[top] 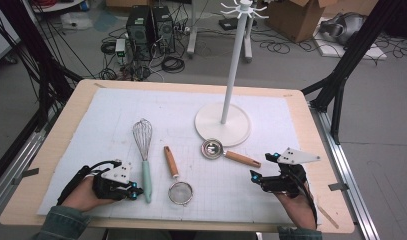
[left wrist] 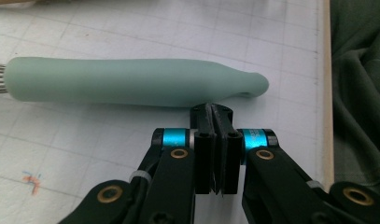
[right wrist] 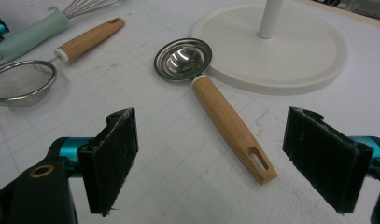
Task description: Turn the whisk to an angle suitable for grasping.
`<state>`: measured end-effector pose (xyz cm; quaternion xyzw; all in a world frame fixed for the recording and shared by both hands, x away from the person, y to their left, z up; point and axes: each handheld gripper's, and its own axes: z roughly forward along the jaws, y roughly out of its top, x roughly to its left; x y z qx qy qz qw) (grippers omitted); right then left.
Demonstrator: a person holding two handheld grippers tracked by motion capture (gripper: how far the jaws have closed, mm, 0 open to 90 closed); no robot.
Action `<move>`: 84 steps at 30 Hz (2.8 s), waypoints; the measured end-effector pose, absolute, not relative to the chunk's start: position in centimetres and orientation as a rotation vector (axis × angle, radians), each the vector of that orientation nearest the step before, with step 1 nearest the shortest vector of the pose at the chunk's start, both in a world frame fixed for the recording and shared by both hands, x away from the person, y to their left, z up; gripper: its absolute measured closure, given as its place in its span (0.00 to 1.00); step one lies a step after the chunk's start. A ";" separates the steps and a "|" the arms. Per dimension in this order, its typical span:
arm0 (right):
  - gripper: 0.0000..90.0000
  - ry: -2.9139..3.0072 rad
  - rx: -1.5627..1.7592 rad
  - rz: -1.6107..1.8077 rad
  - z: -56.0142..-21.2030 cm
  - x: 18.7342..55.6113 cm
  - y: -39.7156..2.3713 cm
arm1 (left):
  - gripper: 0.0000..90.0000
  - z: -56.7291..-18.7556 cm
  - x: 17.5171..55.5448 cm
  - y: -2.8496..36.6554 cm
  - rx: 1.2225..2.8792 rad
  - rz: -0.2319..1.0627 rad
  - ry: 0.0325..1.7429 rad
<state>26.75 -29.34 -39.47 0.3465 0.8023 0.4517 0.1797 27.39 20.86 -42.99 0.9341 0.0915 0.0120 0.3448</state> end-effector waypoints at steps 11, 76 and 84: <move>0.19 2.266 0.973 1.280 -39.4 26.7 -29.2 | 0.97 -42.7 27.4 21.1 2.434 0.015 0.231; 0.65 2.406 0.934 1.309 -38.9 27.1 -25.4 | 0.96 -42.0 30.1 19.6 2.390 0.020 0.269; 0.73 2.426 0.912 1.328 -39.1 27.0 -24.7 | 0.96 -40.0 31.8 19.7 2.369 0.092 0.292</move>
